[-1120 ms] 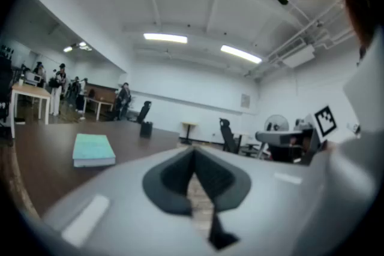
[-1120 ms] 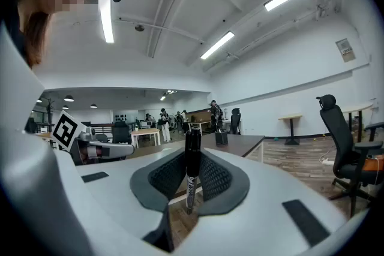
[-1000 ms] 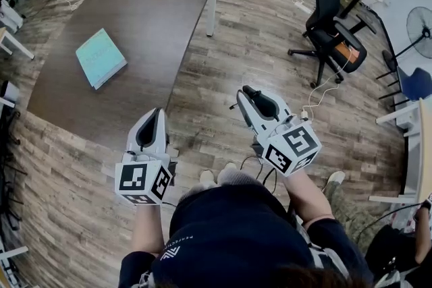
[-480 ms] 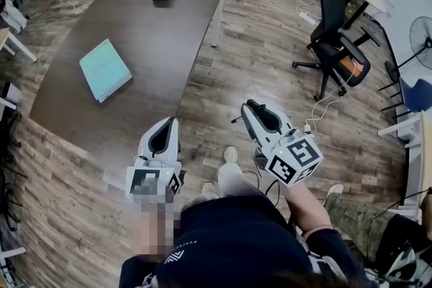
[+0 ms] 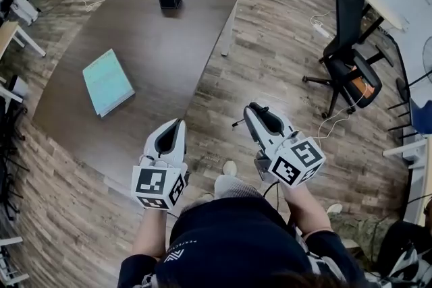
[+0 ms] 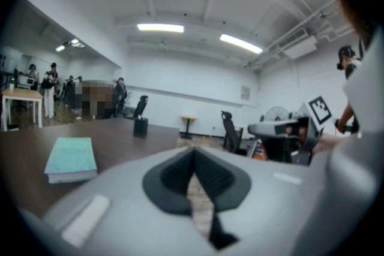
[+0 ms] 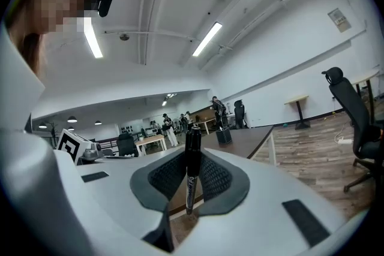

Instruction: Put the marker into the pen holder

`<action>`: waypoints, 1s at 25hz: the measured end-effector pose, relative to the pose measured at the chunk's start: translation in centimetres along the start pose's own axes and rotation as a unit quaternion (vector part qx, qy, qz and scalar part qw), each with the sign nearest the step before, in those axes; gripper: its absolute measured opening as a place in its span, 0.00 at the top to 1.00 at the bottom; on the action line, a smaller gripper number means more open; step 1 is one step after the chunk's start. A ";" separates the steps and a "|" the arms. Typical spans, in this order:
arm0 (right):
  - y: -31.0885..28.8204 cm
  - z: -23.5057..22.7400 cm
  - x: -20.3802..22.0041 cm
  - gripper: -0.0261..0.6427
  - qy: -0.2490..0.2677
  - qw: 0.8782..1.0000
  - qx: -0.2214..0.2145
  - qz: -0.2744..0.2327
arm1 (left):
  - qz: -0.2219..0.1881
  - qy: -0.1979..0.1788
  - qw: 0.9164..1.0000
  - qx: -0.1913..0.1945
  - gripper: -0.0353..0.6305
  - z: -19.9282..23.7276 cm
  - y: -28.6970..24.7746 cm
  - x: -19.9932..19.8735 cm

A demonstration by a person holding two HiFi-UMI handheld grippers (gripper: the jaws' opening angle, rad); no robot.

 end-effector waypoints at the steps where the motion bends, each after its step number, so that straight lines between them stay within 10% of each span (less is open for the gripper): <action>1: -0.6 -0.6 -0.3 0.88 -0.004 1.000 -0.006 0.002 | 0.000 0.001 1.000 -0.004 0.94 0.2 -0.7 -0.3; 25: -8.9 -13.7 -5.2 0.88 0.015 0.995 -0.097 0.033 | 0.012 0.022 0.997 -0.069 0.94 -0.2 -16.5 -3.1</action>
Point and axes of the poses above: the fingertips, and each gripper's own axes: y backward along the fingers, z to its left, x out of its underside, the point moved 1 cm from there along y, backward along the fingers, and after that the axes turned 7 degrees about -y, right-handed, at the moved point
